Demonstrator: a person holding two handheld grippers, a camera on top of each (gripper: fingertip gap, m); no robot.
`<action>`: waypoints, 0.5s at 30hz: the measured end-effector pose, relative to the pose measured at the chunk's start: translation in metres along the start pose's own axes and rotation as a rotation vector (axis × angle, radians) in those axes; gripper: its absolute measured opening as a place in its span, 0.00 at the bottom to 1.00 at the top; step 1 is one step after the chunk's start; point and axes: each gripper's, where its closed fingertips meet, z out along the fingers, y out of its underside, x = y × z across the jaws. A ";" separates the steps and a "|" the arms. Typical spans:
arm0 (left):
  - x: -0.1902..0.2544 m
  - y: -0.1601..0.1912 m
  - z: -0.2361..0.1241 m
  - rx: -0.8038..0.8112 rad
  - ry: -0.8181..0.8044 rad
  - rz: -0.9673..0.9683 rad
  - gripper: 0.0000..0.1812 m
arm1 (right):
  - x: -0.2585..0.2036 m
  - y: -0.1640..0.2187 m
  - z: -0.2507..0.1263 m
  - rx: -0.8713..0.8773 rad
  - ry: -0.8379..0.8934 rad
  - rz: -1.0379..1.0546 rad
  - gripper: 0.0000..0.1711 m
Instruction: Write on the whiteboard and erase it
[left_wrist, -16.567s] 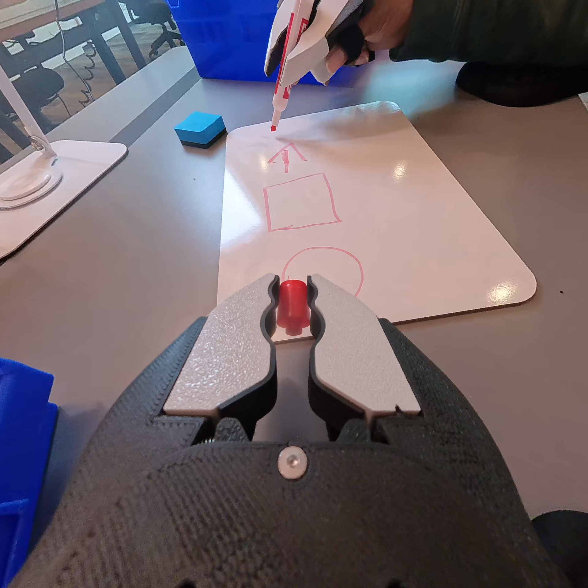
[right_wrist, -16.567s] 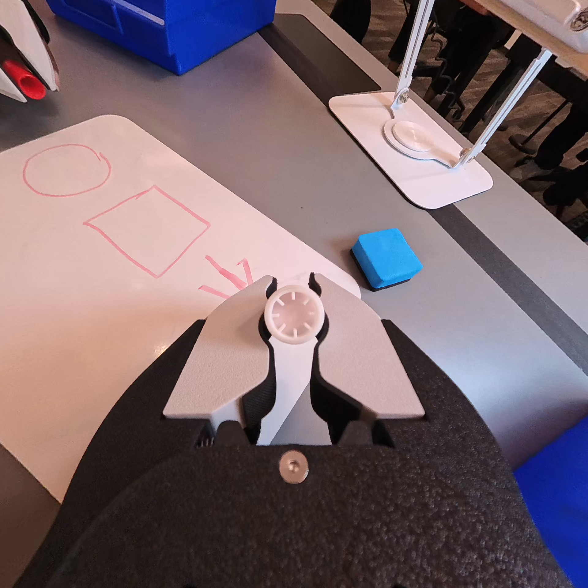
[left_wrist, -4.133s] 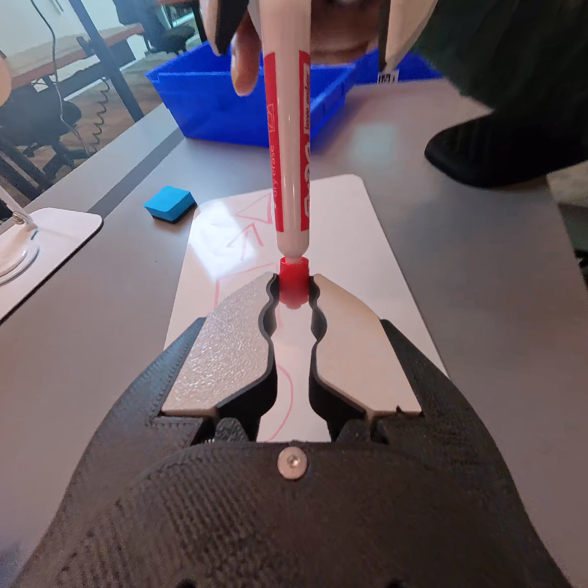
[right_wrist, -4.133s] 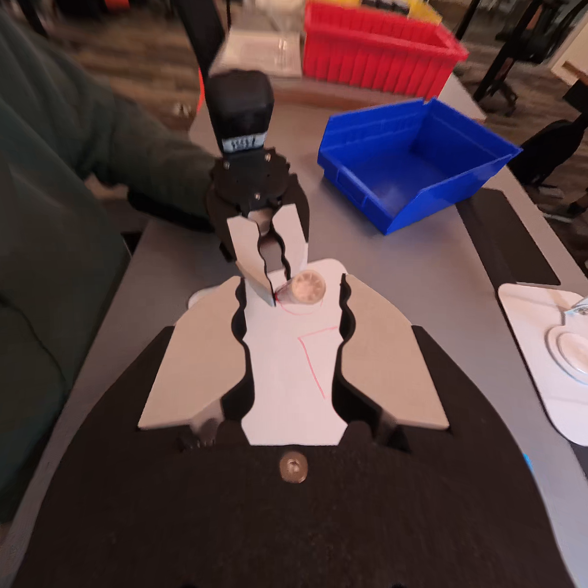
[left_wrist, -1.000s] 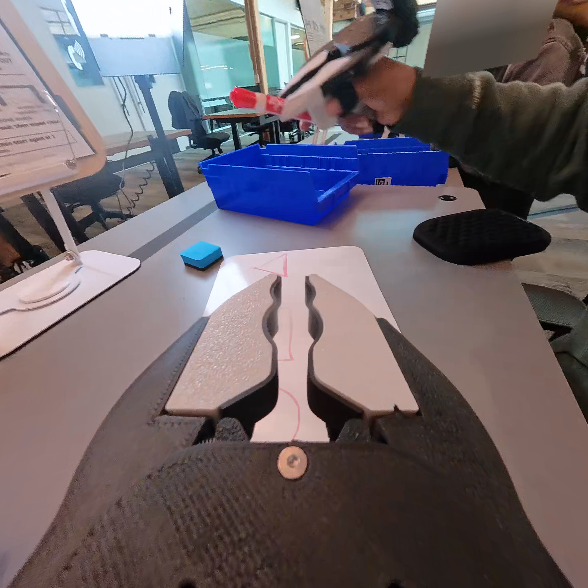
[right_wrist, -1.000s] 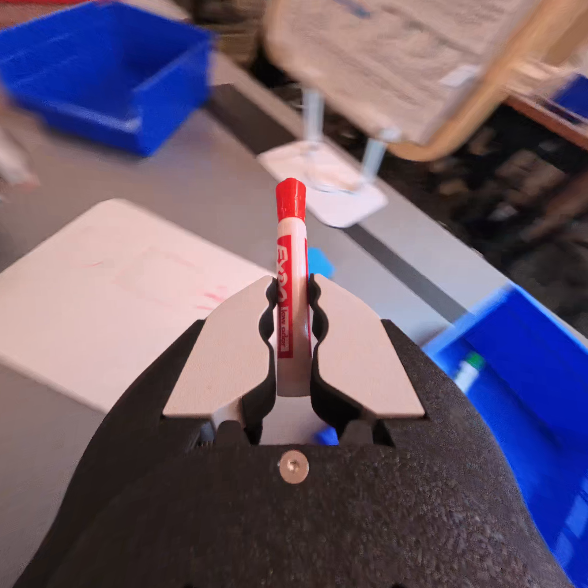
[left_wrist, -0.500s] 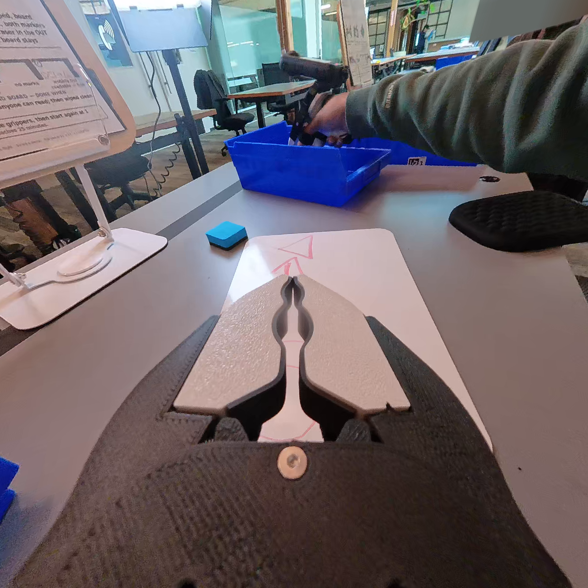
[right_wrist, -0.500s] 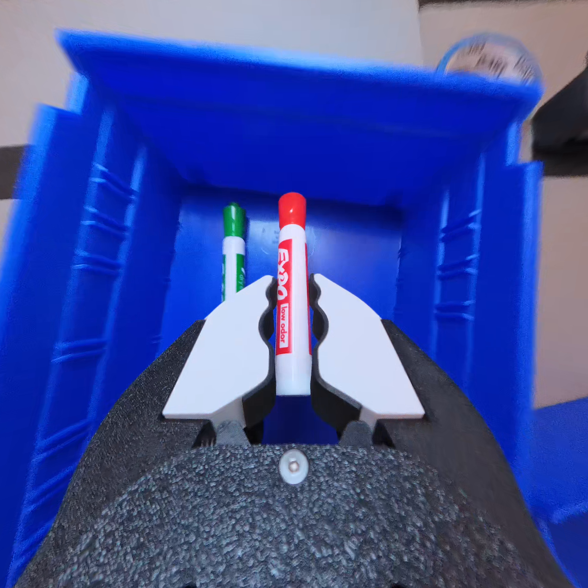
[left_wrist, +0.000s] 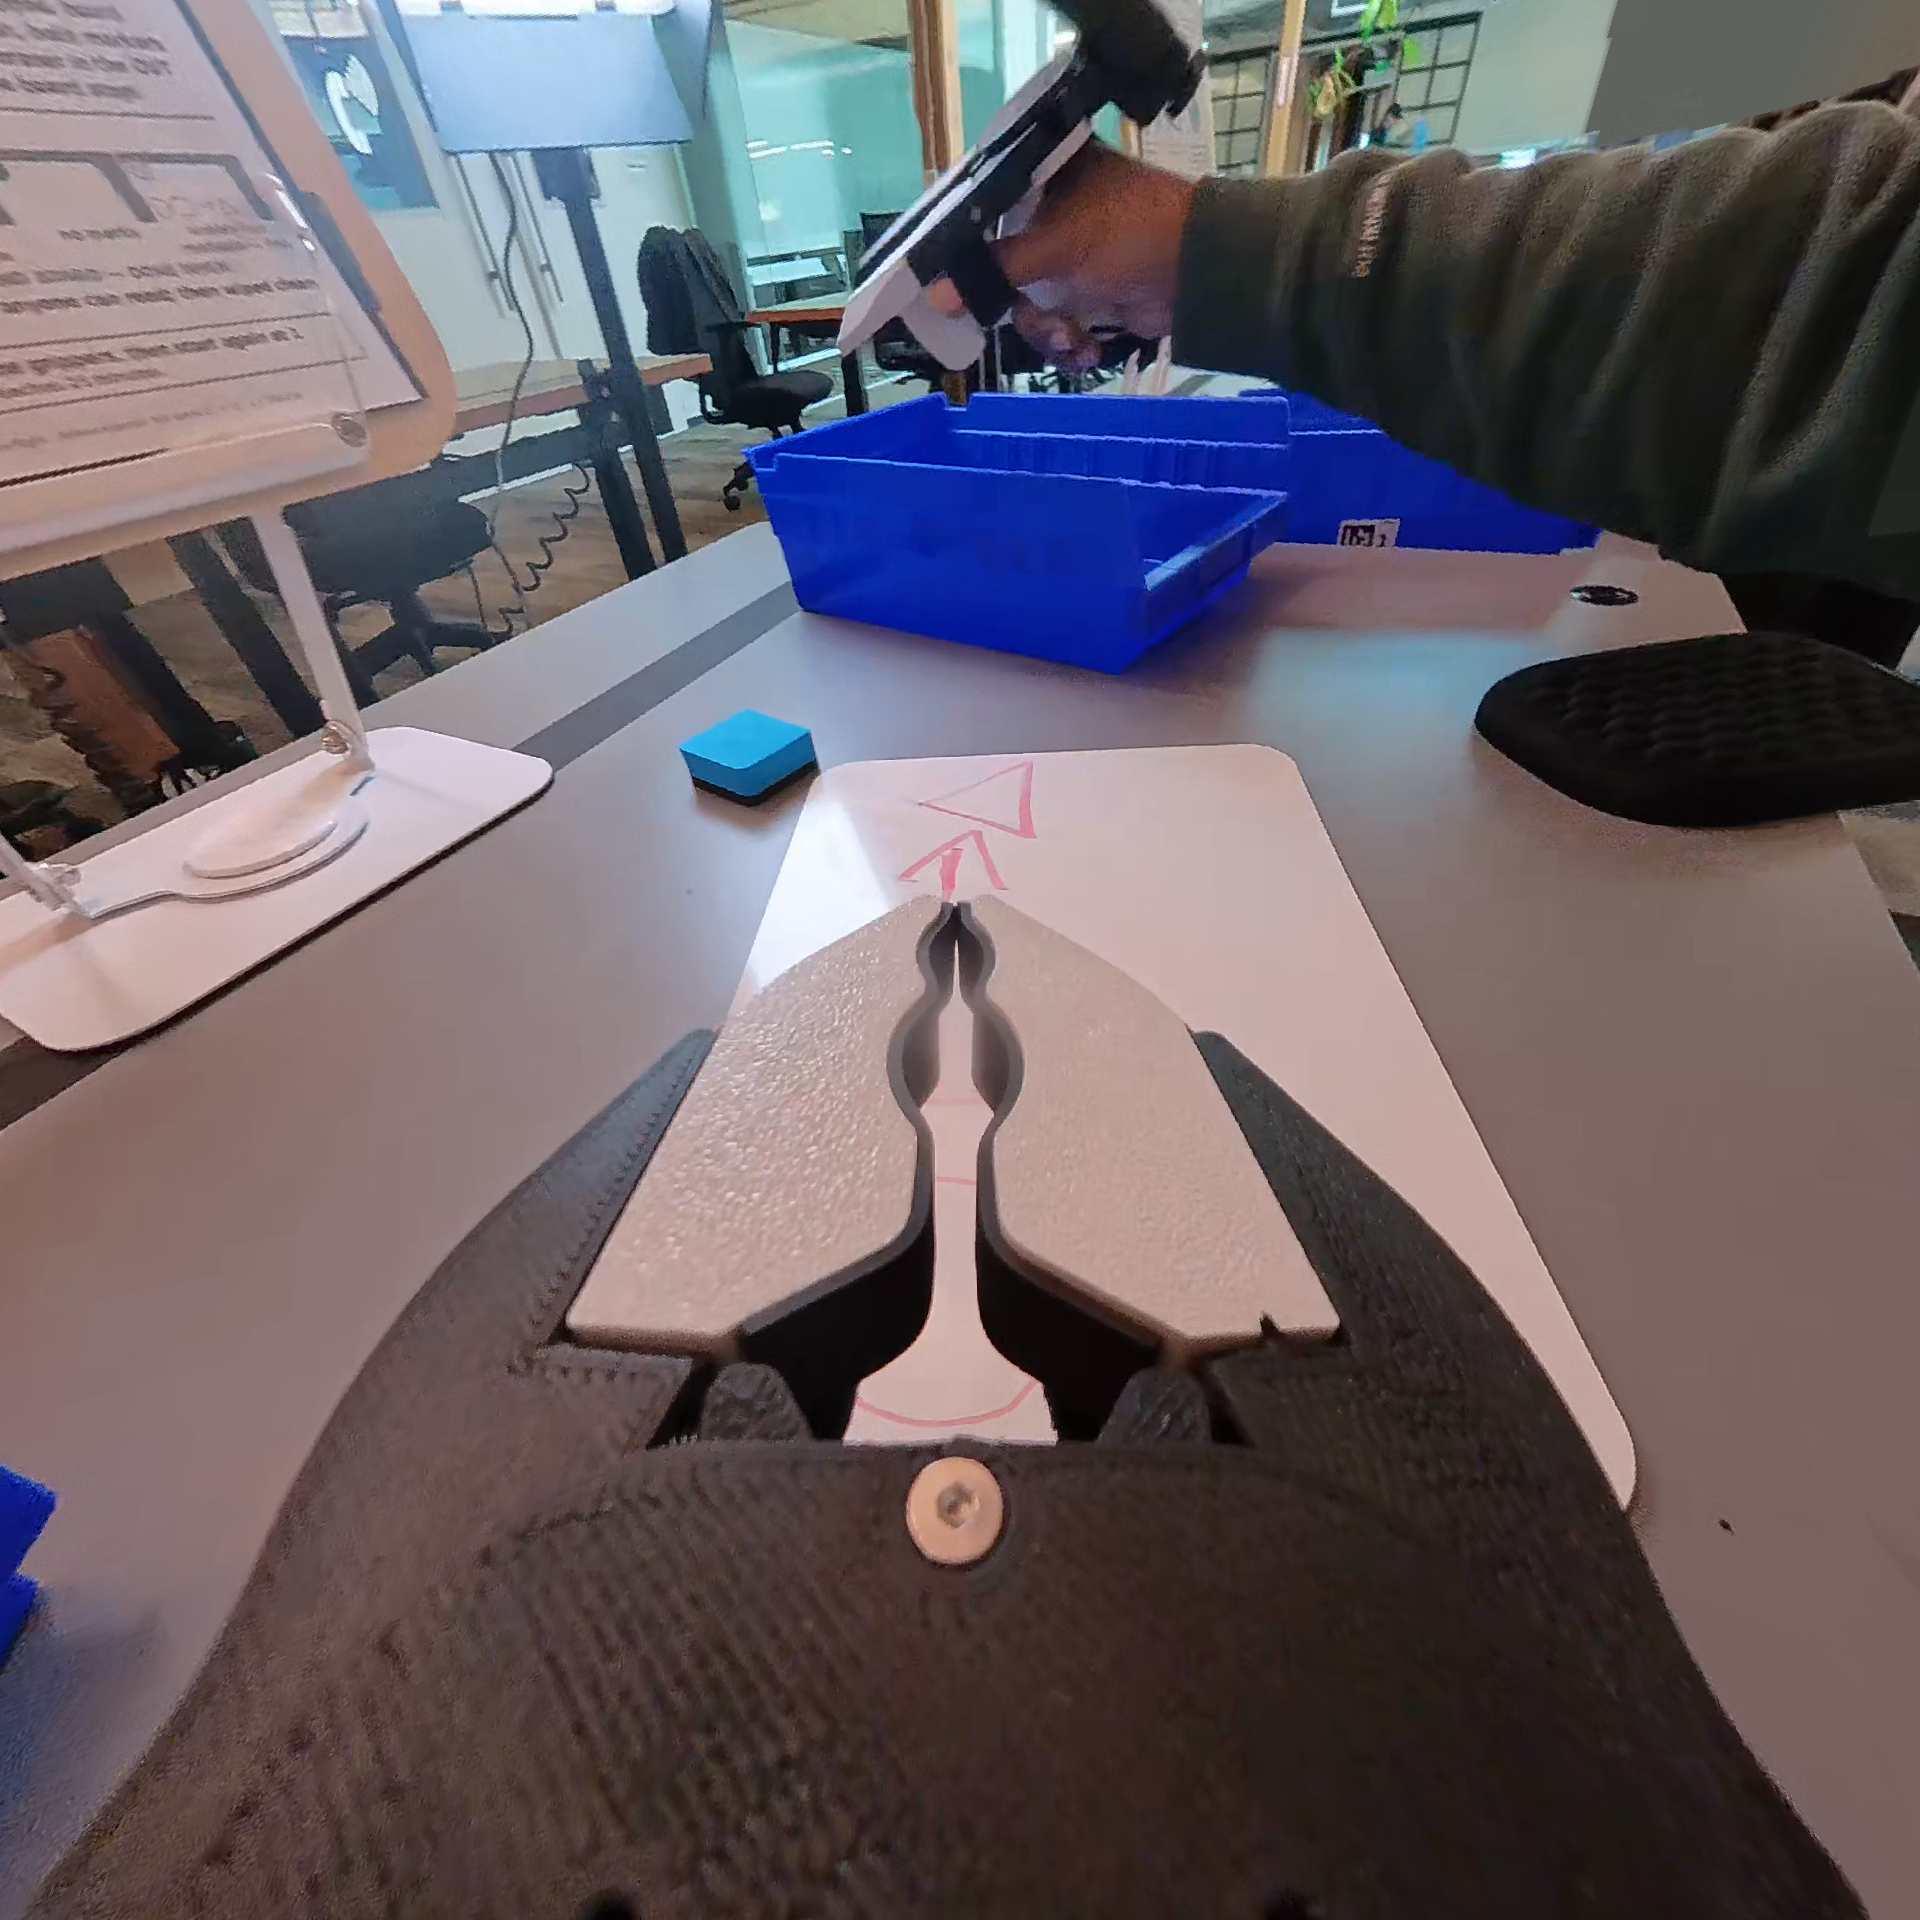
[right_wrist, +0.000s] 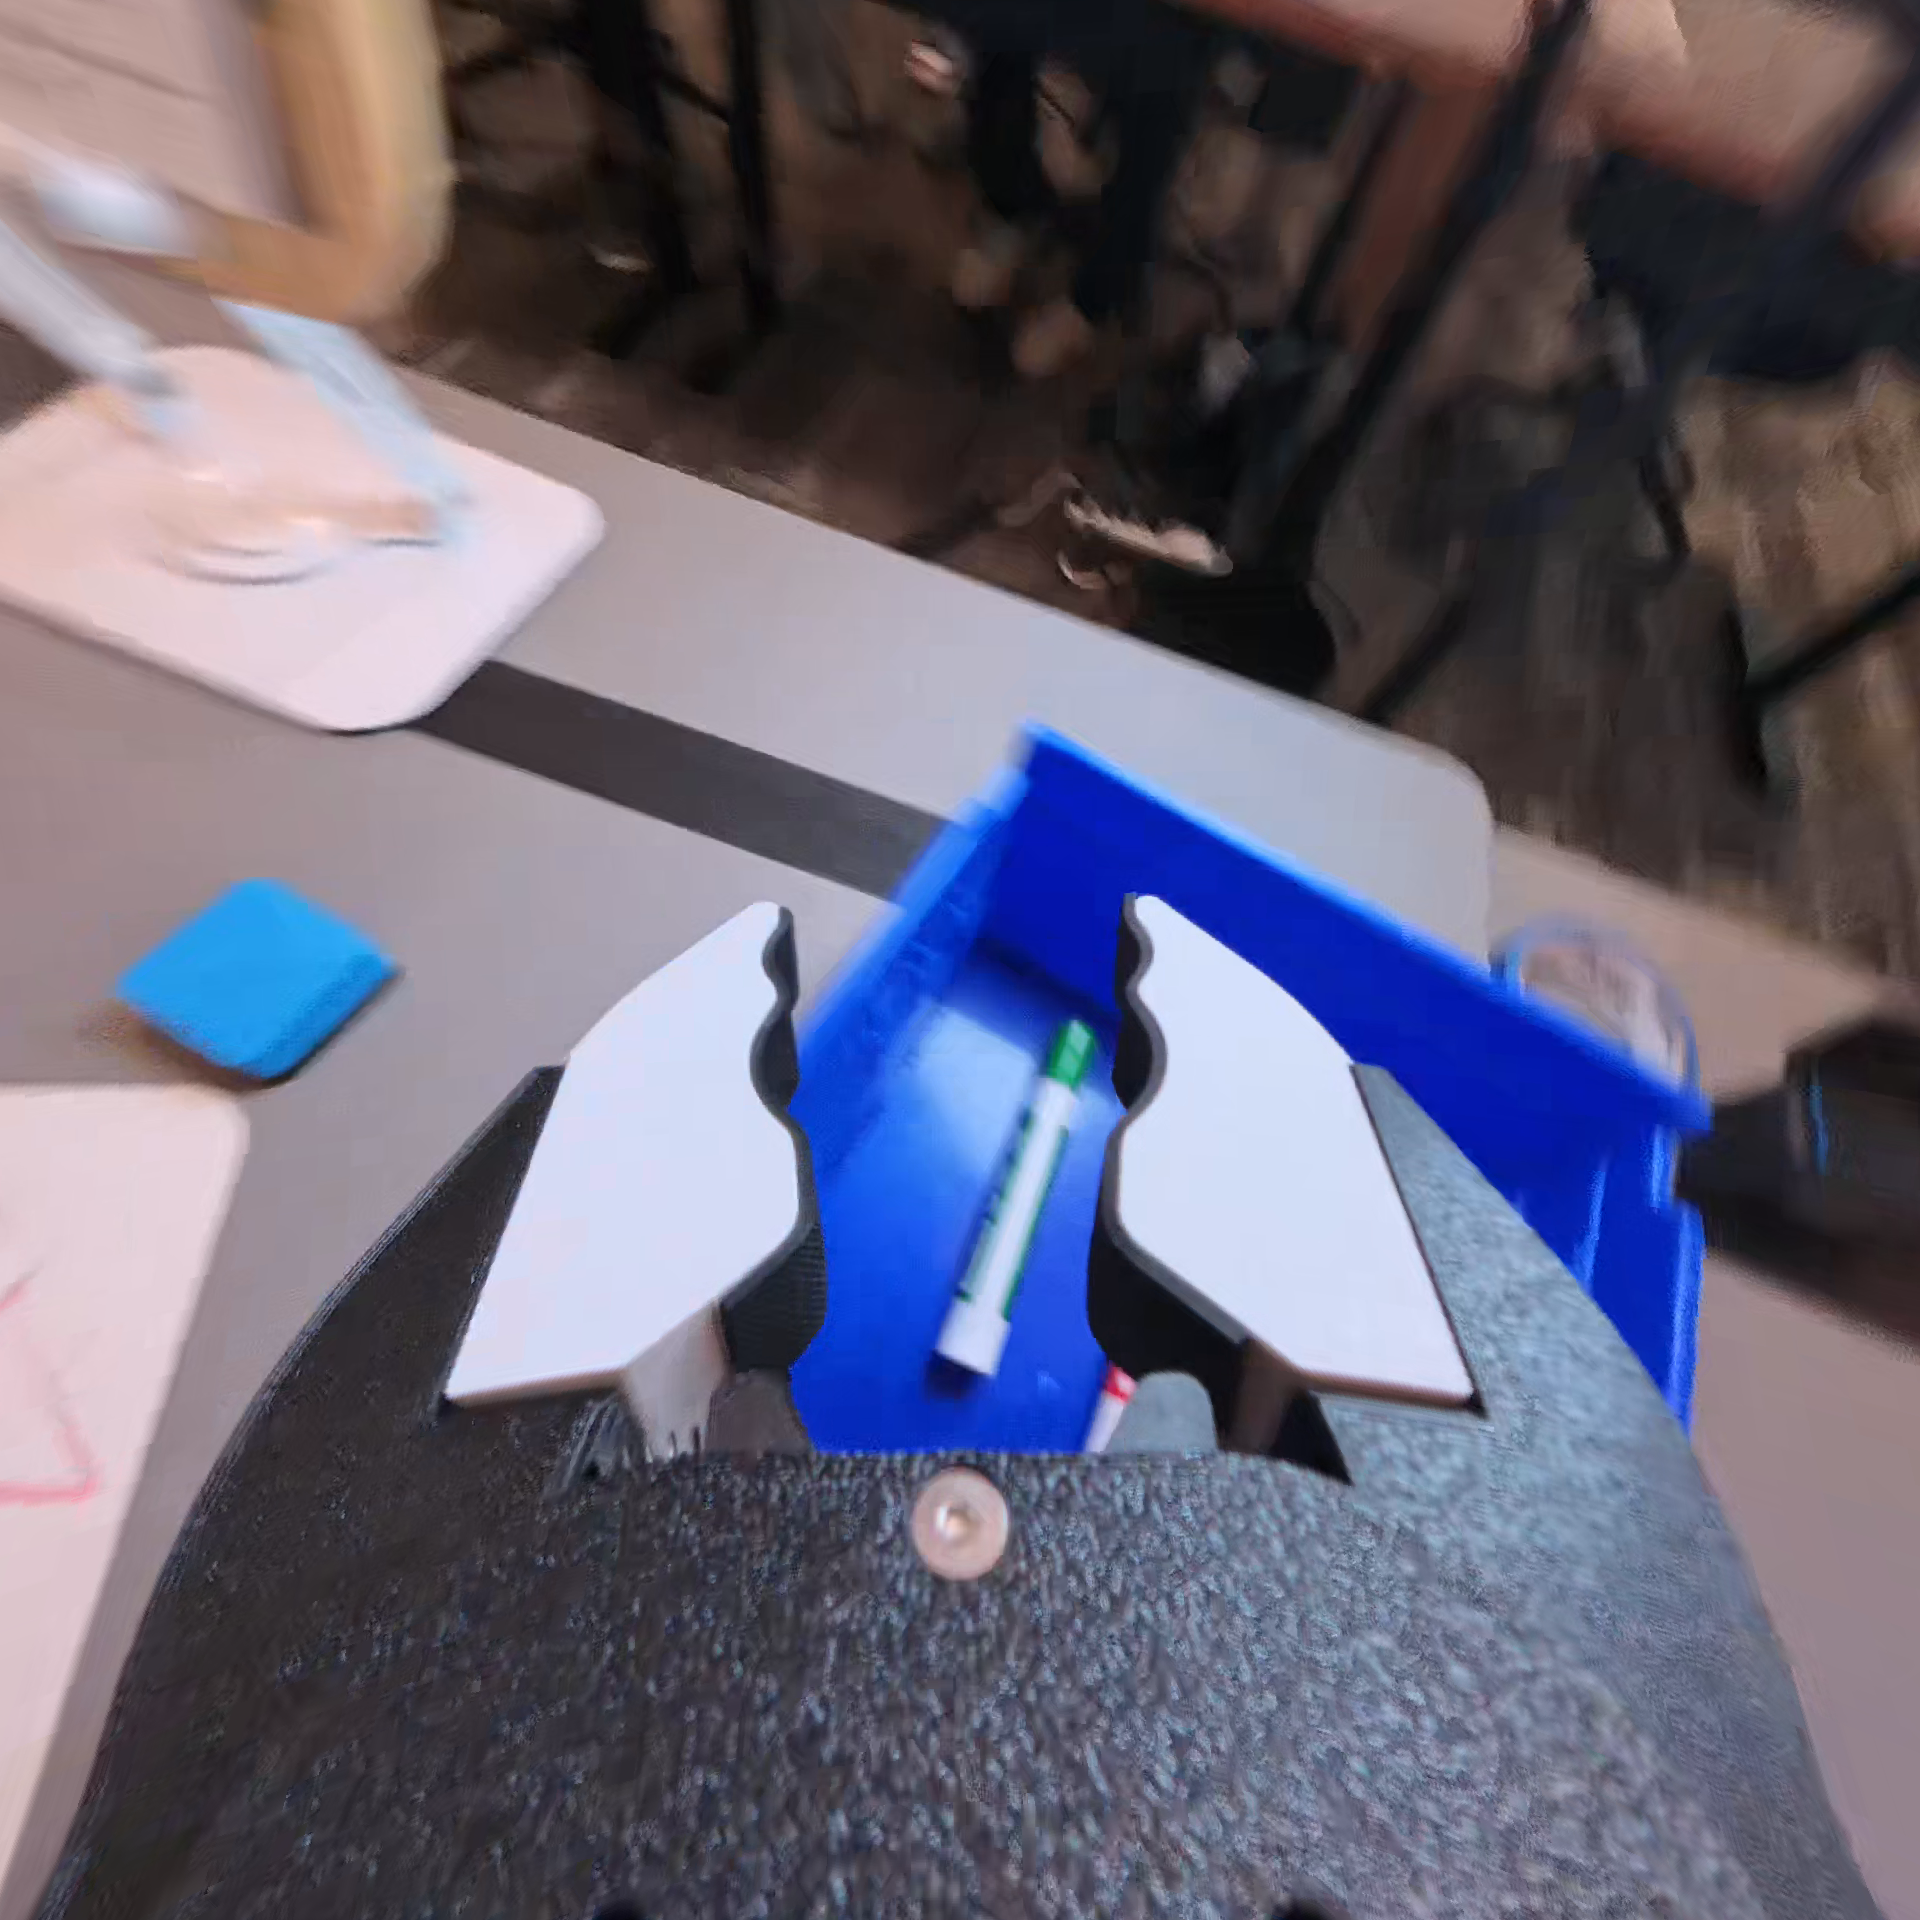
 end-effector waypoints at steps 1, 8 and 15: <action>-0.002 0.000 -0.001 -0.001 -0.010 -0.005 0.00 | -0.027 -0.016 -0.005 0.014 -0.048 -0.102 0.36; -0.022 0.002 -0.008 -0.026 -0.104 0.059 0.00 | -0.210 0.029 0.018 -0.334 -0.537 -0.696 0.39; -0.045 0.001 -0.022 -0.015 -0.174 0.055 0.00 | -0.221 0.069 0.086 -0.576 -0.594 -0.746 0.41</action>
